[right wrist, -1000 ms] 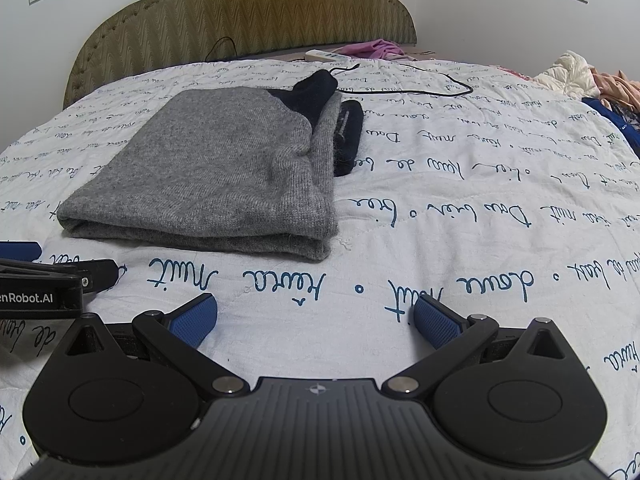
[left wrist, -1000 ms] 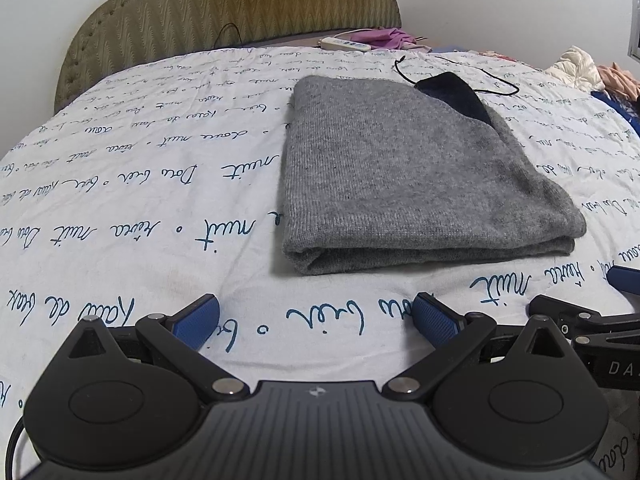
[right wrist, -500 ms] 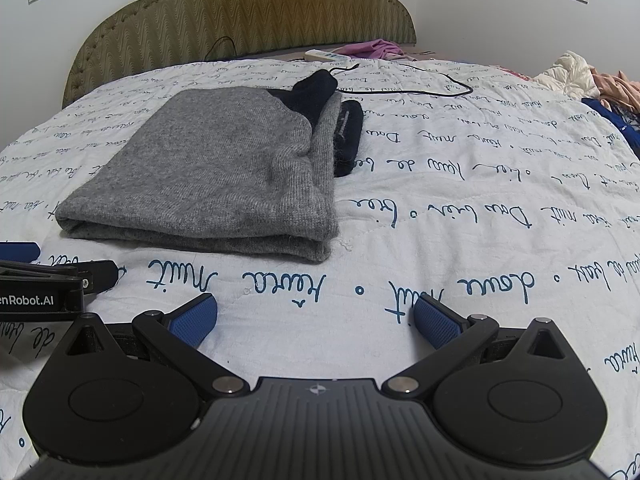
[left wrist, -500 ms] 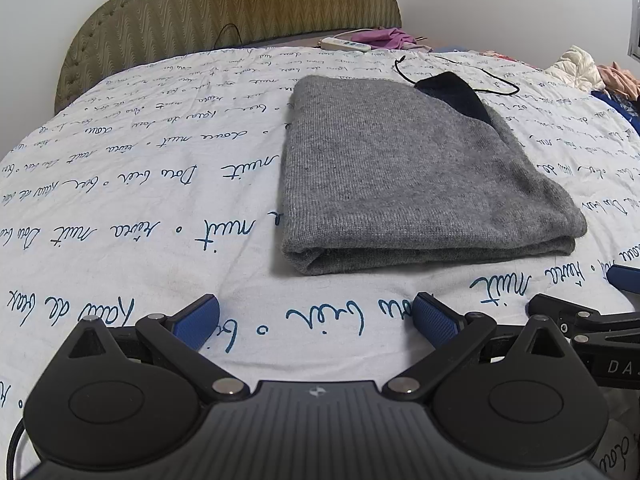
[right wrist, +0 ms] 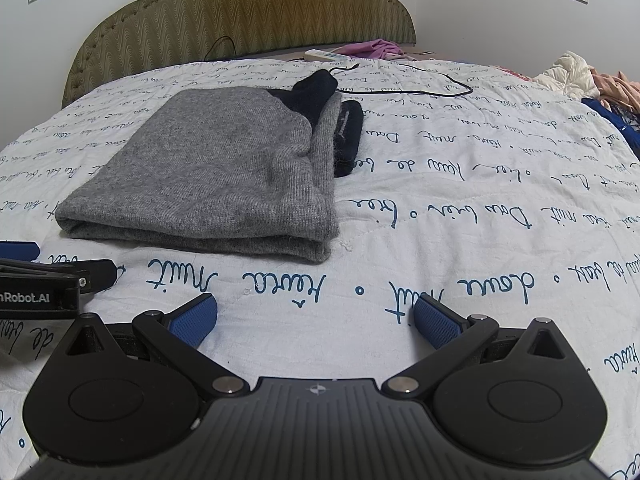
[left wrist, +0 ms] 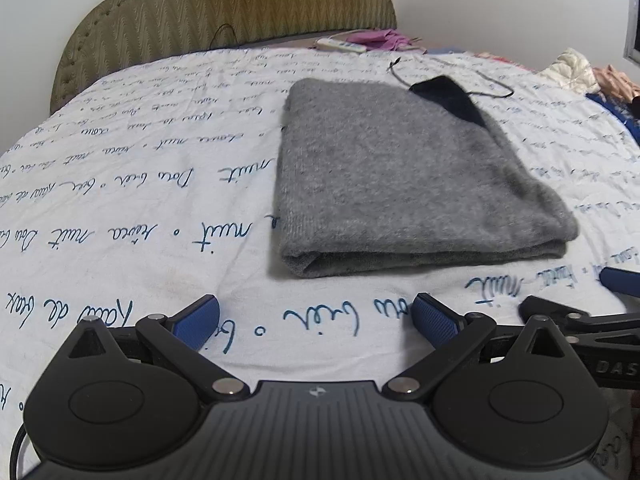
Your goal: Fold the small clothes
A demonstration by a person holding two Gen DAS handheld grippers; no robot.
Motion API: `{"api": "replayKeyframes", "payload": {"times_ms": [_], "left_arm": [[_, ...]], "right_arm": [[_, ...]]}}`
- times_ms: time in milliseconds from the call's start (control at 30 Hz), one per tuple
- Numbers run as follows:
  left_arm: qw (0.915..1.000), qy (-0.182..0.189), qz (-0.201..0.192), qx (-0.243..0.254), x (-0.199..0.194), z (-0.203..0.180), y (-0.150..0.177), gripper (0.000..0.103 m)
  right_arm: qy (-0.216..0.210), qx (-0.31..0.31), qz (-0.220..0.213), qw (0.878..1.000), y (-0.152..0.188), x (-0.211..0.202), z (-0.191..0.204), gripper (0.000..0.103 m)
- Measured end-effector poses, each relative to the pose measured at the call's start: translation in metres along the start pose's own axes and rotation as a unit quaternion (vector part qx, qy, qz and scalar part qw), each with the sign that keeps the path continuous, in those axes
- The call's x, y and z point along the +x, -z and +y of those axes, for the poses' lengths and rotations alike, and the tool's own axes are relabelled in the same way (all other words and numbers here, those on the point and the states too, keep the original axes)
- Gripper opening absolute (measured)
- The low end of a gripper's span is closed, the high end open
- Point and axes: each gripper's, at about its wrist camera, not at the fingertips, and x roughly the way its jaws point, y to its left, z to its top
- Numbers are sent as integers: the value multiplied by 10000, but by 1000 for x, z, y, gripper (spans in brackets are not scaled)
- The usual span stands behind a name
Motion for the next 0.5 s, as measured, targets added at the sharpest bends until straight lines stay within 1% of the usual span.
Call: {"api": "replayKeyframes", "payload": {"times_ms": [67, 100, 133, 167, 267, 333, 433, 500], "left_arm": [[9999, -50, -107, -14, -10, -3, -2, 103], [9998, -84, -184, 8, -15, -4, -3, 103], [9996, -149, -257, 2, -21, -6, -4, 103], [9994, -201, -275, -58, -26, -6, -6, 103], [9991, -181, -199, -322, -35, -1, -15, 103], [9990, -203, -73, -389, -37, 2, -20, 102], [9993, -176, -58, -327, -44, 2, -23, 102], [9997, -55, -100, -195, -48, -2, -22, 103]], "right_arm": [[37, 26, 269, 9996, -11, -3, 3, 103], [-36, 60, 397, 9992, -19, -8, 4, 102], [-166, 90, 393, 9991, -26, -14, 6, 100], [-251, 120, 349, 9990, -32, -20, 7, 100], [-242, 68, 268, 9993, -43, -29, 10, 102], [-181, 10, 281, 9994, -46, -27, 11, 103], [-179, 79, 469, 9987, -47, -22, 10, 103], [-196, 15, 518, 9985, -45, -20, 12, 102]]}}
